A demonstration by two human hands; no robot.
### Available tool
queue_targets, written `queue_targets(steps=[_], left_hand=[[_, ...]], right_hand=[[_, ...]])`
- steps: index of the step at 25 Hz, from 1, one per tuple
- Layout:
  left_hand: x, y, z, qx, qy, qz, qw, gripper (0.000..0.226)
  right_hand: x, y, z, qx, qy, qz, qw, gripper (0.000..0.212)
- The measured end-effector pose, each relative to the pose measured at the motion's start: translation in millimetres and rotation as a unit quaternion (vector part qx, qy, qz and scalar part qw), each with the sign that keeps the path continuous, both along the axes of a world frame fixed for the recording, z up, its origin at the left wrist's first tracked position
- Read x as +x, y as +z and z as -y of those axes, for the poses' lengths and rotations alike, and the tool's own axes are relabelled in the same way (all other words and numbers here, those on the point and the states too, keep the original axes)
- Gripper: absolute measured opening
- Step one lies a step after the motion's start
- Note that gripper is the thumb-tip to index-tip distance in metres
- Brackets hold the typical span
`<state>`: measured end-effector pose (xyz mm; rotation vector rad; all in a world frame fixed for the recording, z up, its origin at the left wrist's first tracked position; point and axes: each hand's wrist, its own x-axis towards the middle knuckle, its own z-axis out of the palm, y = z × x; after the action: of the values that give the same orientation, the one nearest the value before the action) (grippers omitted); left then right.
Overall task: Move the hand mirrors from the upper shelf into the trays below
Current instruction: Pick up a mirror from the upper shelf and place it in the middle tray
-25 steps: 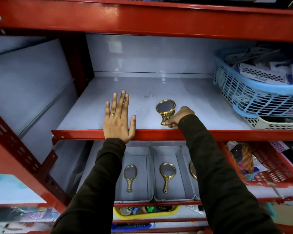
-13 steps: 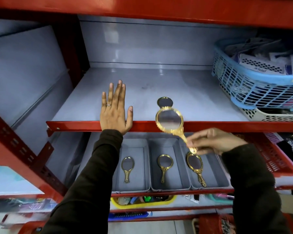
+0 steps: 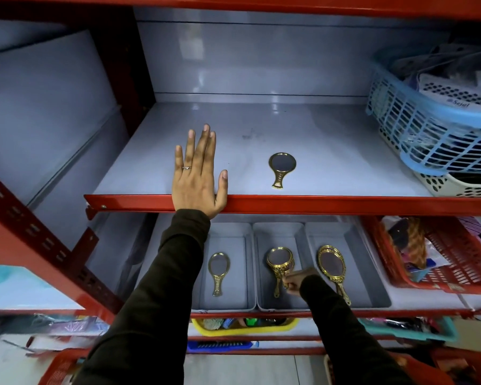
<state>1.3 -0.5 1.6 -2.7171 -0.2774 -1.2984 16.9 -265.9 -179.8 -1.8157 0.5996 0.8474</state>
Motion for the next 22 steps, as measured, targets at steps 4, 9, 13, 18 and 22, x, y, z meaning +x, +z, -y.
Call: queue_targets(steps=[4,9,13,18,22], left_hand=[[1,-1,0,0.001,-0.004,0.004,1.000,0.074],[1,0,0,0.005,-0.007,0.007,1.000,0.074],[0,-1,0,0.003,-0.001,0.003,1.000,0.073],[-1,1,1,-0.007,0.000,-0.010,1.000,0.073],[-2,0,1,-0.012,-0.009,-0.013,1.000,0.074]], right_hand=[[-4,-22,9,-0.023,0.013,0.057,0.998,0.017],[-14,24,-1,-0.108,0.082,0.071,0.988,0.026],[-15,153,-5,0.115,0.273,0.113,0.949,0.040],[28,247,-47,0.074,0.100,0.414,0.902,0.020],[55,236,-77,-0.303,0.125,0.383,0.864,0.059]])
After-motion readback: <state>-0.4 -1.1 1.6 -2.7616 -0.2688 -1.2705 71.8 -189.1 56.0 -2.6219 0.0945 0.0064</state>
